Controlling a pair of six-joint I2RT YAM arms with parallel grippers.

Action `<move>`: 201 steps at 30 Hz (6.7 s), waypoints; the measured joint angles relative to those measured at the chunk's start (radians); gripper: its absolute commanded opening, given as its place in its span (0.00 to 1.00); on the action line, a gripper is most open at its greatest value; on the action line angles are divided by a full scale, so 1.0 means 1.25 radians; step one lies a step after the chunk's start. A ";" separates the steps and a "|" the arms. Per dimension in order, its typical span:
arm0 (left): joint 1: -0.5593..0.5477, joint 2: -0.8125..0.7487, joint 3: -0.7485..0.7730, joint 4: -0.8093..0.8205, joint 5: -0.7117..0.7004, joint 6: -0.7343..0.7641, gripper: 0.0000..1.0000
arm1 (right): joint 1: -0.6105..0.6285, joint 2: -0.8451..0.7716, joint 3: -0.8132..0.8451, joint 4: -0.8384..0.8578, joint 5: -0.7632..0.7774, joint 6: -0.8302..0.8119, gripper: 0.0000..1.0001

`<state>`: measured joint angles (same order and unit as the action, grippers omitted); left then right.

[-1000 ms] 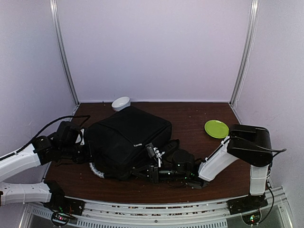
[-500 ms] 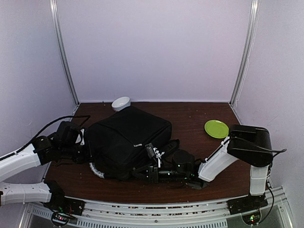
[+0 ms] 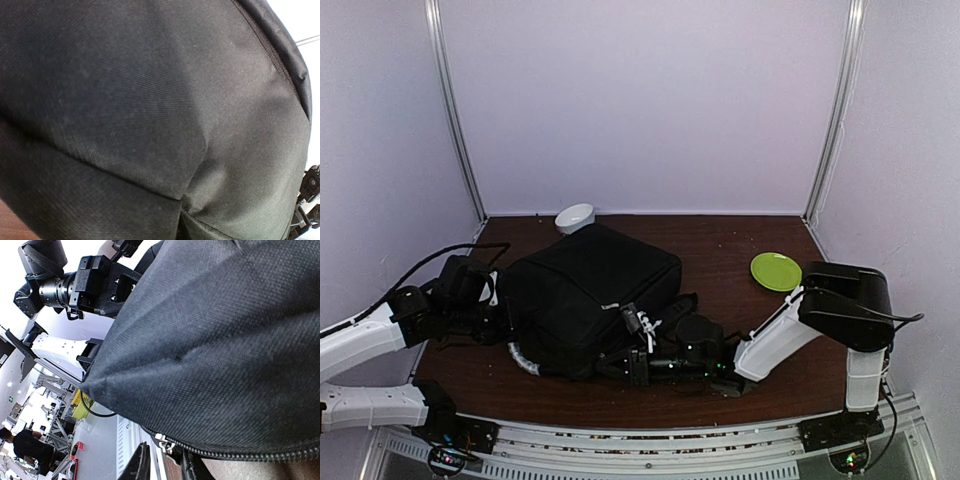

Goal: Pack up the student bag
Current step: Zip the student bag at the center of the board, then adjust the student bag at the center of the board, then reset both arms

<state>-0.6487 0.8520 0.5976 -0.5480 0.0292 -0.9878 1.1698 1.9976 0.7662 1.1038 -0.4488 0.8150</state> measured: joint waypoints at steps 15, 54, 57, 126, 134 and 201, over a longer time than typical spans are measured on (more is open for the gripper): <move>0.000 0.000 0.000 0.000 0.000 0.000 0.00 | 0.002 0.000 0.008 -0.031 0.001 -0.001 0.06; 0.000 0.004 -0.041 0.047 0.011 -0.001 0.00 | -0.045 -0.145 -0.150 -0.155 0.156 0.021 0.52; 0.000 0.025 -0.057 0.072 0.013 -0.002 0.00 | -0.050 -0.214 -0.202 -0.156 0.163 0.055 0.53; -0.202 -0.137 -0.079 0.083 -0.381 0.042 0.88 | -0.128 -0.339 -0.038 -0.657 0.501 0.169 0.51; -0.105 -0.193 -0.022 -0.002 -0.407 0.134 0.92 | -0.128 -0.515 -0.068 -0.710 0.519 0.057 0.60; 0.006 -0.020 0.605 0.017 -0.358 0.637 0.98 | -0.222 -0.946 0.485 -1.144 0.944 -0.464 0.99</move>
<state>-0.6411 0.8272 1.3533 -0.5270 -0.4179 -0.1917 0.8928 0.8146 1.3727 -0.3264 0.7315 0.2348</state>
